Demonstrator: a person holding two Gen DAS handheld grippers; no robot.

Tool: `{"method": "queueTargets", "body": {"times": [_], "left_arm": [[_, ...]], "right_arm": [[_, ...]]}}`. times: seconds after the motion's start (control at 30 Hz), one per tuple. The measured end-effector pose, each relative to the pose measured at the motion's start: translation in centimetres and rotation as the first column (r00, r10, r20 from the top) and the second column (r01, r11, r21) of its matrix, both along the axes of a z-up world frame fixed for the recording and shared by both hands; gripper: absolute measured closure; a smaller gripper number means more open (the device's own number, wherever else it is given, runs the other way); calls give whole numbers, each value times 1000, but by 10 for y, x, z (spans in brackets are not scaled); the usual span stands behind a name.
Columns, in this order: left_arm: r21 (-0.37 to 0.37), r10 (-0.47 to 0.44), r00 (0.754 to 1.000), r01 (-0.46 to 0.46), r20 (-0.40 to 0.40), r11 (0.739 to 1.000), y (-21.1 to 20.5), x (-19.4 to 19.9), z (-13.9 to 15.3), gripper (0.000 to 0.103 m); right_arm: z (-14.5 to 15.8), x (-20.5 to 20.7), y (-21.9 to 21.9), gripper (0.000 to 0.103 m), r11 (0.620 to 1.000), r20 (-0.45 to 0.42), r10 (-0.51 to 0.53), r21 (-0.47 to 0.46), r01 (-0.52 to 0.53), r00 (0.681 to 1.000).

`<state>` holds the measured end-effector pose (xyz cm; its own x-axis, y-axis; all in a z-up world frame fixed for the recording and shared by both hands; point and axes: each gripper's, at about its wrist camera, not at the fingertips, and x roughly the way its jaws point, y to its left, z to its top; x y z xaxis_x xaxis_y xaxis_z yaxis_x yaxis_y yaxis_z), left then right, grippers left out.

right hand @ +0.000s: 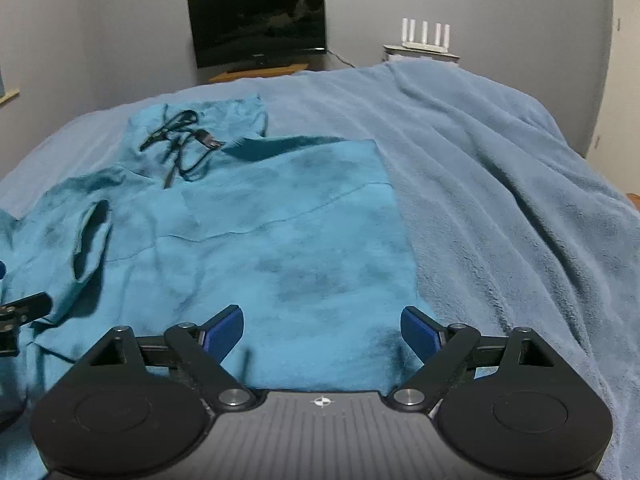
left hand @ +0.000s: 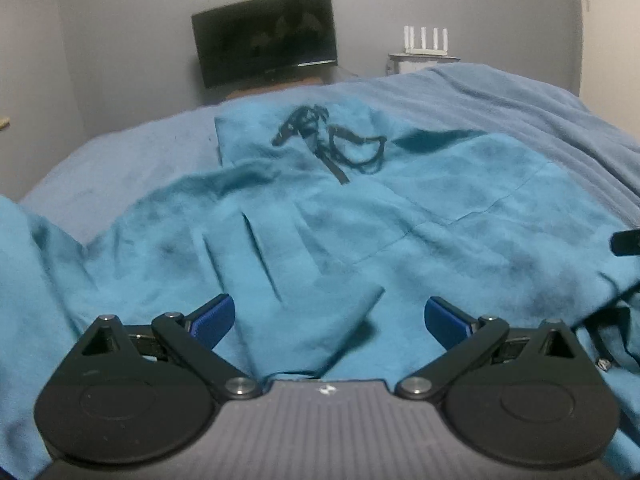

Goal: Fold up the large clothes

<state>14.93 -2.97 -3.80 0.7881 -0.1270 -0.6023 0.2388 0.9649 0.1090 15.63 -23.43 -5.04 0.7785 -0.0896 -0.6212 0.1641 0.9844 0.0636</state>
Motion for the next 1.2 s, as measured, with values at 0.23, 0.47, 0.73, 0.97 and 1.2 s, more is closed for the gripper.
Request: {"method": "queueTargets", "body": {"times": [0.23, 0.47, 0.73, 0.97, 1.2], "left_arm": [[191, -39, 999, 34, 22, 981, -18, 9, -42, 41], [-137, 123, 992, -119, 21, 983, 40, 20, -27, 95], [-409, 528, 849, -487, -16, 771, 126, 2, 3, 96], [-406, 525, 842, -526, -124, 747, 129, 5, -12, 90], [-402, 487, 864, -495, -130, 771, 128, 15, -23, 80]], "right_arm": [[-8, 8, 5, 10, 1000, -41, -2, -5, 2, 999], [-13, 13, 3, 10, 1000, -47, -7, -2, 7, 999], [-15, 9, 0, 10, 1000, -40, -11, -6, 11, 999], [-25, 16, -26, 9, 998, -23, -58, 36, 59, 998], [-49, 32, -80, 8, 956, -29, -85, 279, 89, 996]]}}
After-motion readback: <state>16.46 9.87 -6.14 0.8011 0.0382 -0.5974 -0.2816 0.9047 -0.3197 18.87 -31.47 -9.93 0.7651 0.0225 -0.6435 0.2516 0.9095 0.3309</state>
